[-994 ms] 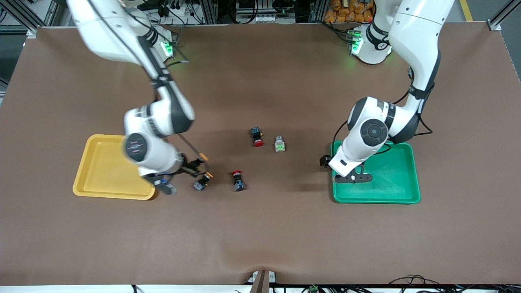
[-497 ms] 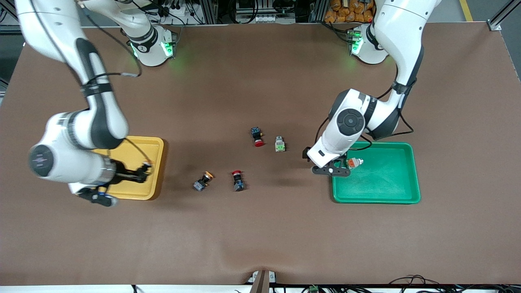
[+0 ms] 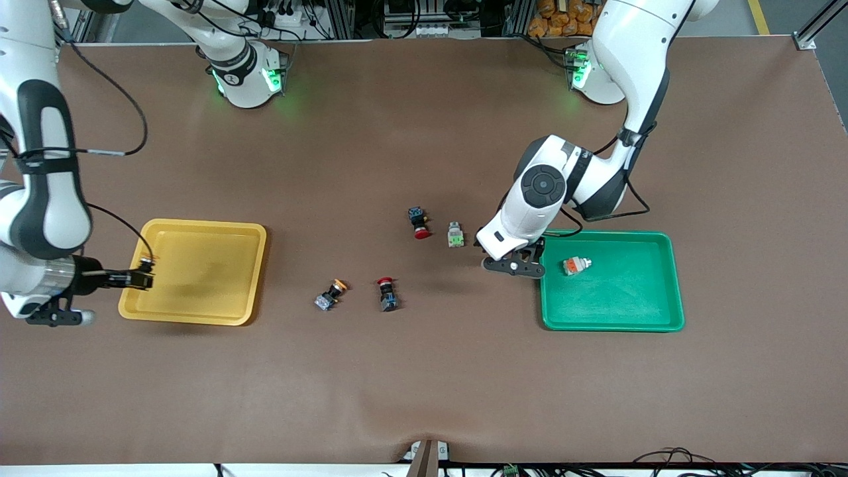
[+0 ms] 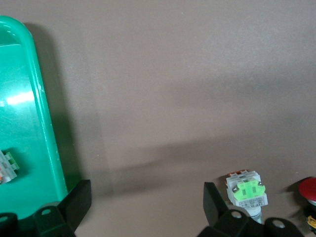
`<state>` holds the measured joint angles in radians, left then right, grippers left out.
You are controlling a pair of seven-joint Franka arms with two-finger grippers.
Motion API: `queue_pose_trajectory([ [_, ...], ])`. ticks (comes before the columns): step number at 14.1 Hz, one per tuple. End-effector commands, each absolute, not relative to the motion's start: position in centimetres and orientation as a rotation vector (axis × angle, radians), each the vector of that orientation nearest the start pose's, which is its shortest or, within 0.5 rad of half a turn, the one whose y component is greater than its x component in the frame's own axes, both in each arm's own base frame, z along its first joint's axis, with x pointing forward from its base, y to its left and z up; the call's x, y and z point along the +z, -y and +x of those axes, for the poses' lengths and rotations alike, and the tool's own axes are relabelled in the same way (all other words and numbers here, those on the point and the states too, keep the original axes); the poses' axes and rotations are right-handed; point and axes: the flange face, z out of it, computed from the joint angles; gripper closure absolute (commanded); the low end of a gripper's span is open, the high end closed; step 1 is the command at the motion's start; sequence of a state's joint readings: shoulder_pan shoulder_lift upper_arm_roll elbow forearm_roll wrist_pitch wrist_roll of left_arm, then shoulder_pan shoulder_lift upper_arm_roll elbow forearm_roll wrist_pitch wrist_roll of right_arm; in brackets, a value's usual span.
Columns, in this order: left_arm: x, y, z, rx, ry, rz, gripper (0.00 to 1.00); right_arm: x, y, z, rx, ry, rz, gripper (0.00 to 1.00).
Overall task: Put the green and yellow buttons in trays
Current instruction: 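Release the blue button in the yellow tray while the left gripper descends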
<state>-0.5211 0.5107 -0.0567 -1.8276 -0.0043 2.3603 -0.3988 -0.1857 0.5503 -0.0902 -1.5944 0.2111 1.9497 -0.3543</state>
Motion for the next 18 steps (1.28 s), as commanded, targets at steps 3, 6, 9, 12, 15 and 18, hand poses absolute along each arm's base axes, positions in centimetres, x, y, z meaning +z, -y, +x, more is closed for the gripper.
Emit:
queue_pose_trajectory([
  [3, 25.0, 38.7, 54.1, -0.003, -0.245, -3.169, 0.00, 25.9, 15.9, 64.7, 0.283, 0.049, -2.909, 0.84],
  [6, 24.5, 40.2, 53.8, -0.005, -0.197, -3.174, 0.00, 22.7, 16.0, 64.3, 0.337, 0.038, -2.882, 0.00],
  [9, 22.2, 42.7, 52.0, 0.034, -0.191, -3.161, 0.00, 22.8, 13.3, 65.0, 0.338, 0.075, -2.882, 0.00],
  [12, 21.4, 43.9, 51.4, 0.043, -0.155, -3.164, 0.00, 24.6, 9.2, 67.0, 0.307, 0.031, -2.914, 0.00],
  [15, 20.4, 46.6, 50.0, 0.051, -0.078, -3.167, 0.00, 25.1, 2.7, 68.1, 0.318, -0.102, -2.945, 0.00],
  [18, 19.2, 47.2, 49.2, 0.066, -0.010, -3.159, 0.00, 24.7, -4.2, 68.7, 0.309, -0.291, -2.936, 0.00],
])
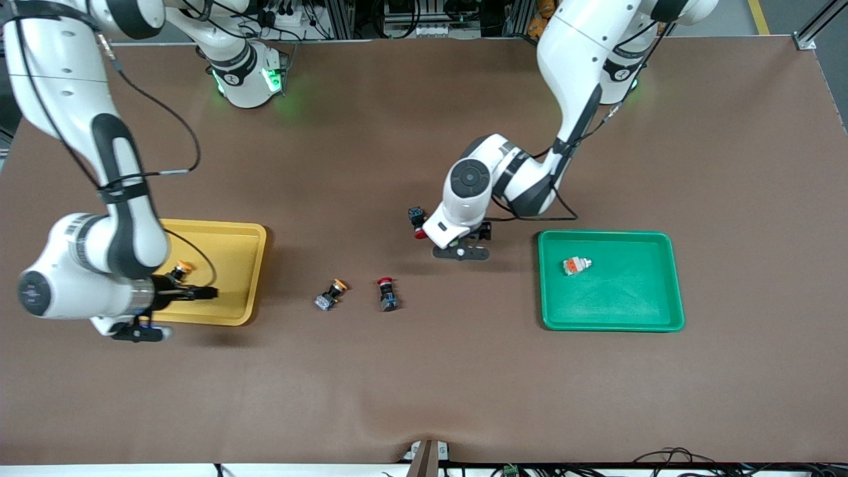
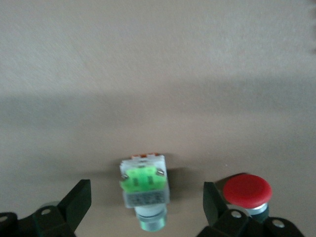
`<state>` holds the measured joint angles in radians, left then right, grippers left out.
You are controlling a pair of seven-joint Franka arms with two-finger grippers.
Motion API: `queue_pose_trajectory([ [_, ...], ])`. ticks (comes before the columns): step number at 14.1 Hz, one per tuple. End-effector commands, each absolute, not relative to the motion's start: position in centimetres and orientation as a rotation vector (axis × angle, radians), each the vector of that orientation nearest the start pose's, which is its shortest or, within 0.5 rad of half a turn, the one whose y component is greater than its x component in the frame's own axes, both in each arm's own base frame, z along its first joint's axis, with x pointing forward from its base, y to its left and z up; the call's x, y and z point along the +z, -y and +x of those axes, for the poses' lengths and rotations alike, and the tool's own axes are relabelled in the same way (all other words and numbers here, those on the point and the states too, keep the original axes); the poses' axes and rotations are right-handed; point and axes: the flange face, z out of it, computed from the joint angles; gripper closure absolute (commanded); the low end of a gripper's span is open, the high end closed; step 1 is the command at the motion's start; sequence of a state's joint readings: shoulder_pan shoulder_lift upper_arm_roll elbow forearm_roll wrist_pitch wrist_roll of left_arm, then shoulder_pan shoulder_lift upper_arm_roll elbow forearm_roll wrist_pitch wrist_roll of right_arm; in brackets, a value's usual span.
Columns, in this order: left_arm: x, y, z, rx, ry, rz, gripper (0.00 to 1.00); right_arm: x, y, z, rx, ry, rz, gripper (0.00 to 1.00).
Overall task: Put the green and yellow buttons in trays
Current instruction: 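Release the blue button in the yellow tray while the left gripper descends, then grasp the green button with the left gripper while the right gripper grasps another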
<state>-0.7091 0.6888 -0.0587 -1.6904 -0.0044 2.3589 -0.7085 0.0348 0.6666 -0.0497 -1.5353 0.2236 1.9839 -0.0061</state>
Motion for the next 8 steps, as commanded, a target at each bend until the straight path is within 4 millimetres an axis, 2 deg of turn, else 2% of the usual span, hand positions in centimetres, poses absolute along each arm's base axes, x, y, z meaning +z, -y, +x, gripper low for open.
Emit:
queue_pose_trajectory([
  [1, 19.1, 47.2, 49.1, 0.069, 0.007, -3.157, 0.00, 24.4, -6.2, 68.6, 0.316, -0.366, -2.899, 0.00],
  [4, 18.9, 47.1, 48.9, 0.077, 0.058, -3.151, 0.00, 23.1, -10.9, 68.9, 0.295, -0.575, -2.863, 0.00],
  [5, 18.7, 47.1, 48.9, 0.079, 0.051, -3.148, 0.20, 22.8, -12.9, 68.9, 0.270, -0.641, -2.859, 0.00],
  [6, 18.6, 47.1, 48.9, 0.074, 0.037, -3.148, 0.58, 22.4, -14.9, 68.7, 0.263, -0.692, -2.855, 0.00],
  [7, 18.8, 47.2, 49.0, 0.073, 0.041, -3.149, 0.79, 22.2, -16.9, 68.3, 0.260, -0.728, -2.853, 0.00],
  [8, 18.9, 47.1, 49.0, 0.071, 0.041, -3.150, 0.96, 22.0, -17.7, 68.3, 0.253, -0.782, -2.843, 0.00],
])
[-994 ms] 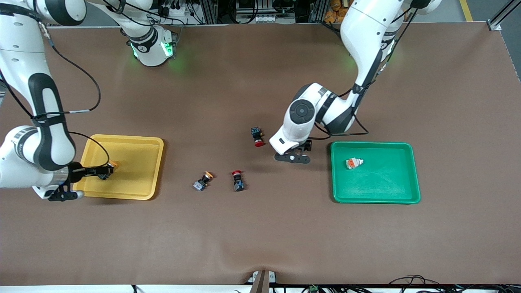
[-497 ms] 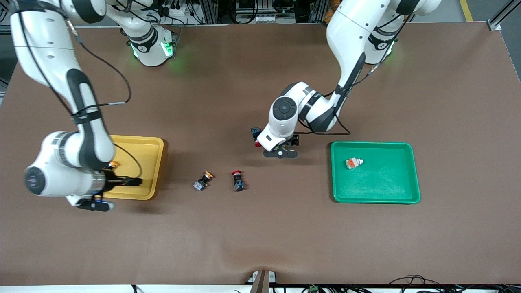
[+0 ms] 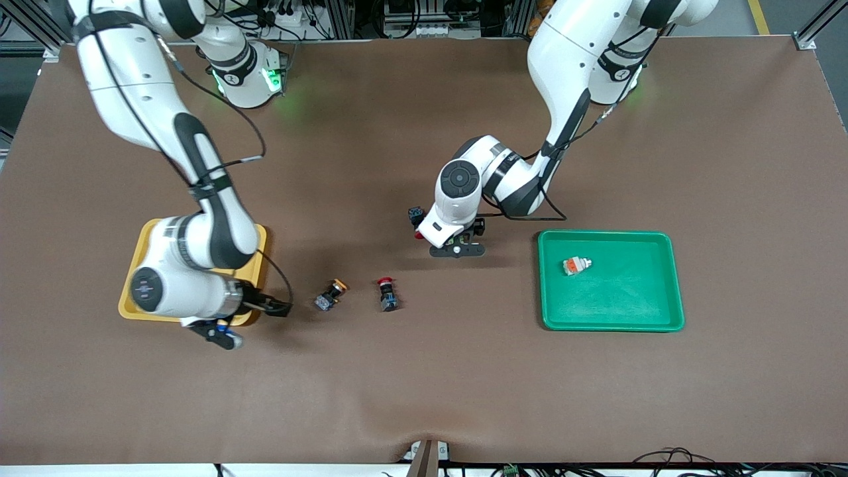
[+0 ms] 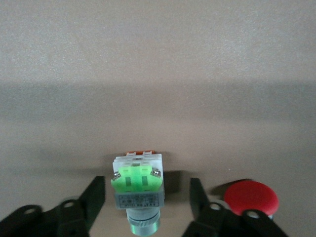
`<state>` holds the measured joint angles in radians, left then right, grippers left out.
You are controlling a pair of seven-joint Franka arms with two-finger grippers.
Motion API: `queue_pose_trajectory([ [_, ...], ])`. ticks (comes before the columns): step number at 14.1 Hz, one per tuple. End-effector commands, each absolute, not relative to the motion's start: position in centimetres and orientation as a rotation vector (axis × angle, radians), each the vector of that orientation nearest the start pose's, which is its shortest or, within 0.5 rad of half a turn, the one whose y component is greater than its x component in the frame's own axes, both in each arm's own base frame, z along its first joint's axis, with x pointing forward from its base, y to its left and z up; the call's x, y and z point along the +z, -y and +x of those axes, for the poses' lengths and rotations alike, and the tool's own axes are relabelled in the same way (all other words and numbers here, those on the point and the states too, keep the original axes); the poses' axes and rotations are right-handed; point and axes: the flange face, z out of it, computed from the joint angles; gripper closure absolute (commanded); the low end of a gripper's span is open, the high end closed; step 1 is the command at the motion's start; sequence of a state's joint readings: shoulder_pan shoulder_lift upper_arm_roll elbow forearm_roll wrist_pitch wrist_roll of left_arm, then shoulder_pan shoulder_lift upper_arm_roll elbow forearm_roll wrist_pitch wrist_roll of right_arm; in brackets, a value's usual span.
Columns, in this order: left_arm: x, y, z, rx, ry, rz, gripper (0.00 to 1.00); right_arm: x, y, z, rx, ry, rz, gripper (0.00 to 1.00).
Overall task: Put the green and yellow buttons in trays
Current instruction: 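Grasp the green button with the left gripper while the right gripper grasps another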
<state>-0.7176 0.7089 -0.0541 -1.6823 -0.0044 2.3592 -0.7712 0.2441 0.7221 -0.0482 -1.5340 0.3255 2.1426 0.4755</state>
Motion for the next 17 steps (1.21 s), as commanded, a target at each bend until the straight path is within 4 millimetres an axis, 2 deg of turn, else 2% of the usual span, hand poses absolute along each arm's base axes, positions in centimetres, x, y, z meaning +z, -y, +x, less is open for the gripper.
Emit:
queue_pose_trajectory([
  [1, 18.9, 47.2, 48.9, 0.071, 0.038, -3.150, 1.00, 21.8, -18.3, 68.5, 0.236, -0.833, -2.828, 0.00],
  [4, 19.1, 47.2, 49.0, 0.065, 0.034, -3.153, 1.00, 20.9, -22.3, 68.9, 0.208, -0.916, -2.803, 0.00],
  [6, 19.6, 46.9, 49.4, 0.066, 0.055, -3.152, 1.00, 20.5, -25.3, 68.0, 0.205, -0.910, -2.822, 0.00],
  [7, 20.6, 46.5, 49.8, 0.060, 0.064, -3.154, 1.00, 20.2, -25.8, 68.0, 0.181, -0.904, -2.821, 0.00],
  [11, 22.4, 45.7, 50.1, 0.082, 0.097, -3.141, 1.00, 20.0, -26.4, 67.7, 0.155, -0.887, -2.828, 0.03],
  [14, 23.5, 44.4, 51.1, 0.082, 0.113, -3.141, 1.00, 19.2, -26.1, 67.3, 0.151, -0.855, -2.877, 0.30],
  [17, 24.9, 42.4, 52.8, 0.074, 0.153, -3.143, 1.00, 18.7, -25.9, 66.9, 0.164, -0.851, -2.890, 0.31],
])
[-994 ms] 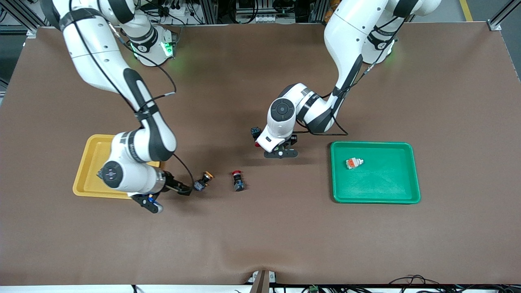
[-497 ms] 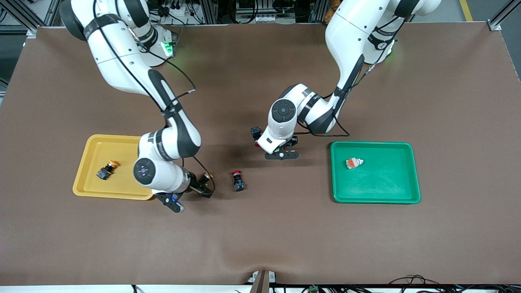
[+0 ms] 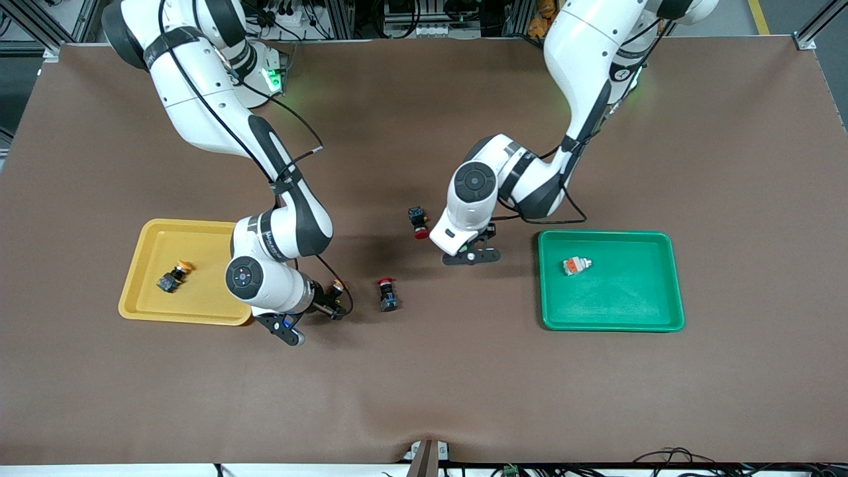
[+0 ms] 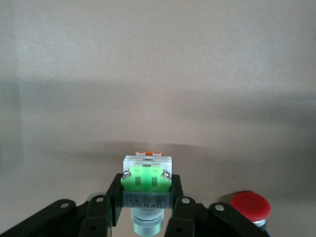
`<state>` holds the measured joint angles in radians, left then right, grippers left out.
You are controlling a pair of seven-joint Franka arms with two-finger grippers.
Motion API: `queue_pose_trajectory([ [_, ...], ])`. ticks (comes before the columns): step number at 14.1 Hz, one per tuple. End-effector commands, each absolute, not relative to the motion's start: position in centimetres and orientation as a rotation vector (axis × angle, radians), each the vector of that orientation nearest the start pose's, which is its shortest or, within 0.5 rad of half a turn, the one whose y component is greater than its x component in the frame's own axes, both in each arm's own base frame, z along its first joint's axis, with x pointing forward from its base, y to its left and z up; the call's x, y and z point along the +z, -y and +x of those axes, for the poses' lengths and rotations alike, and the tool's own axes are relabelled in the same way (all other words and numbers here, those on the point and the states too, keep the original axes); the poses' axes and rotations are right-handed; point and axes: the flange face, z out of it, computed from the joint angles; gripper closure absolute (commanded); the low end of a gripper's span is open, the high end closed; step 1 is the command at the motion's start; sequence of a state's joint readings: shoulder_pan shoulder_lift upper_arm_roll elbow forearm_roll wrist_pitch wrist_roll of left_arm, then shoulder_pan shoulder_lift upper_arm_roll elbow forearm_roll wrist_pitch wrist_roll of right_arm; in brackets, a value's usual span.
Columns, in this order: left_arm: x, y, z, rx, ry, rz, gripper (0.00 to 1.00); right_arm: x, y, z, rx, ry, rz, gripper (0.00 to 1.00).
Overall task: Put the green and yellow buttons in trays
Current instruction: 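Grasp the green button with the left gripper while the right gripper grasps another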
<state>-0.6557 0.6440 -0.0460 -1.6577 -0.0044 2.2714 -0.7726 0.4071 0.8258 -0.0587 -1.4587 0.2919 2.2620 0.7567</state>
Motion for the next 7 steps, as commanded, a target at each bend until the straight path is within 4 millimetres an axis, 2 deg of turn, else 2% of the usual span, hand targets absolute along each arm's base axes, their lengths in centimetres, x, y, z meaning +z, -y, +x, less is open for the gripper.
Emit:
queue_pose_trajectory([
  [1, 24.9, 41.9, 53.0, 0.076, 0.165, -3.141, 1.00, 18.6, -26.1, 66.8, 0.166, -0.847, -2.893, 0.32],
  [2, 25.1, 41.0, 53.7, 0.073, 0.188, -3.140, 1.00, 18.6, -26.0, 66.7, 0.169, -0.846, -2.895, 0.42],
  [5, 26.5, 38.7, 55.0, 0.083, 0.163, -3.135, 1.00, 18.6, -25.9, 66.6, 0.170, -0.846, -2.897, 1.00],
  [7, 27.0, 36.1, 56.1, 0.101, 0.151, -3.125, 1.00, 18.8, -25.9, 66.7, 0.171, -0.846, -2.897, 1.00],
])
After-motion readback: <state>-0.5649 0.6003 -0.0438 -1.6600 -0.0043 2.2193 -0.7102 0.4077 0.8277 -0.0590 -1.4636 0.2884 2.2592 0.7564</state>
